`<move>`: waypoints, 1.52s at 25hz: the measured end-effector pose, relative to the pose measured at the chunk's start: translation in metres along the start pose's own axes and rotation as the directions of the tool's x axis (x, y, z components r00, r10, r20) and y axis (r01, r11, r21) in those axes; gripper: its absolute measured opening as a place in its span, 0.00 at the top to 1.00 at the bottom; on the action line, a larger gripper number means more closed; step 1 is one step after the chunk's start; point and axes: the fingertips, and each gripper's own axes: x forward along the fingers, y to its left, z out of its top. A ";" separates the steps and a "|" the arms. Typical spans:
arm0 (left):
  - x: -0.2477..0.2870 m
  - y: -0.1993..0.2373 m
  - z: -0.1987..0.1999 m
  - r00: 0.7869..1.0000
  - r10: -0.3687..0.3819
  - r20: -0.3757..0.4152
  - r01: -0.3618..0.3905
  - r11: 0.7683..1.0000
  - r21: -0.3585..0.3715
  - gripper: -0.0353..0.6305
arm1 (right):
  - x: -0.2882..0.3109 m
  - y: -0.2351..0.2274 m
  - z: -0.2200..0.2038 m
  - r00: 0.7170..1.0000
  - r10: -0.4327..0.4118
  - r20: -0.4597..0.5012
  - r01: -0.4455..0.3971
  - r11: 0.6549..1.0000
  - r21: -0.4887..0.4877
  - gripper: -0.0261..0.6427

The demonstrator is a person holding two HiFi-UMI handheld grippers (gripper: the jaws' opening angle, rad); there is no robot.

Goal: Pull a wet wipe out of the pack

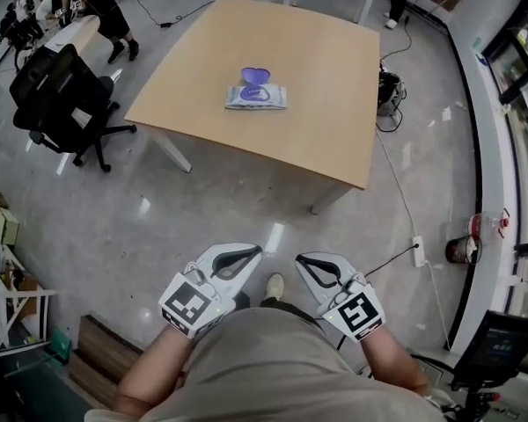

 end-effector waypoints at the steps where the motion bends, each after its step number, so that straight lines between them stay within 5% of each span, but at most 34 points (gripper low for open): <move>1: 0.005 0.009 0.000 1.000 0.005 -0.007 -0.005 1.000 -0.005 0.94 | 0.005 -0.008 -0.001 1.000 -0.002 -0.003 0.002 1.000 0.007 0.96; 25: 0.069 0.281 0.038 0.981 -0.192 -0.012 0.193 0.981 0.037 0.94 | 0.228 -0.171 0.079 0.979 -0.166 -0.115 0.170 0.985 0.022 0.96; 38: 0.166 0.358 0.023 0.977 -0.153 -0.146 0.166 0.983 0.076 0.94 | 0.293 -0.297 0.035 0.961 -0.175 -0.214 0.178 0.984 -0.006 0.96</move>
